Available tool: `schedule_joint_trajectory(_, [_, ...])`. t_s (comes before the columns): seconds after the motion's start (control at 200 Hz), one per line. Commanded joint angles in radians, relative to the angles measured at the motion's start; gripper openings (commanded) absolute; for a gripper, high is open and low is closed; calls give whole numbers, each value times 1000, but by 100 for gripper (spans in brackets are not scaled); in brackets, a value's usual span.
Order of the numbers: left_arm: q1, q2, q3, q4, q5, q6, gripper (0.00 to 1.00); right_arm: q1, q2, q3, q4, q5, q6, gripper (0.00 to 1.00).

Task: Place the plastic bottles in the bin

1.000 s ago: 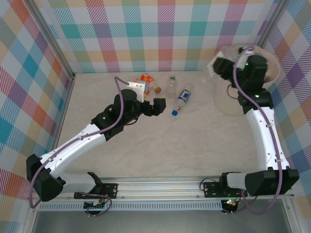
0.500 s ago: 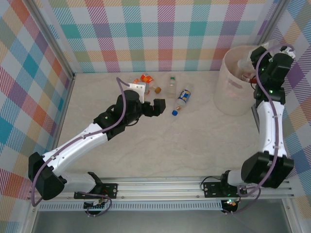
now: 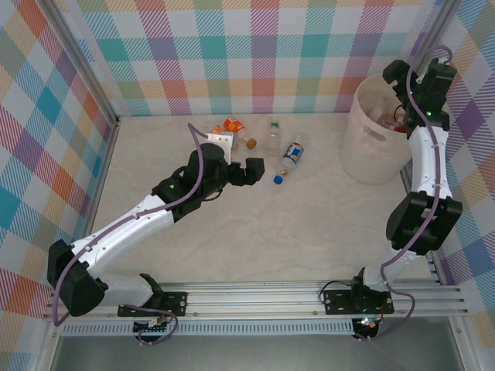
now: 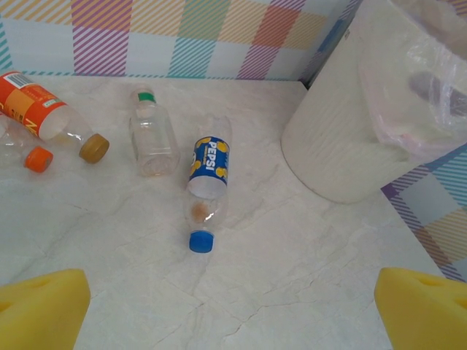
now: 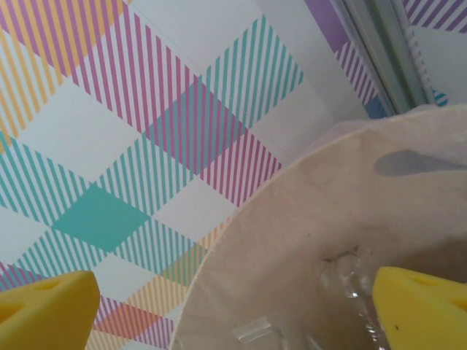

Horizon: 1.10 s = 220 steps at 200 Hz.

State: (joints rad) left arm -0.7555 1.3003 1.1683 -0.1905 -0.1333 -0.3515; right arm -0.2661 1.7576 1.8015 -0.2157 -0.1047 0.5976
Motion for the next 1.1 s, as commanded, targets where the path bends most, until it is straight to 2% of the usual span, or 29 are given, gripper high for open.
schedule_joint_trajectory(0.0, [12, 5, 22, -23, -9, -13, 100, 2, -12, 31, -68, 39, -27, 99])
schedule_joint_trajectory(0.095, [14, 7, 19, -23, -15, -16, 100, 1, -35, 13, -81, 89, -41, 99])
schedule_joint_trajectory(0.175, [15, 15, 21, -23, -12, -17, 100, 2, -50, 0, -81, 81, -70, 100])
schedule_joint_trajectory(0.44, [17, 42, 30, -27, -14, -35, 100, 4, -75, -6, -84, -152, -132, 100])
schedule_joint_trajectory(0.61, [24, 73, 52, -76, -90, -78, 100, 22, -124, -28, -80, -250, -147, 100])
schedule_joint_trajectory(0.855, [63, 130, 78, -173, -134, -189, 100, 147, -221, -99, -93, -260, -199, 100])
schedule_joint_trajectory(1.095, [67, 261, 155, -225, 6, -171, 100, 304, -283, -205, -84, -195, -227, 100])
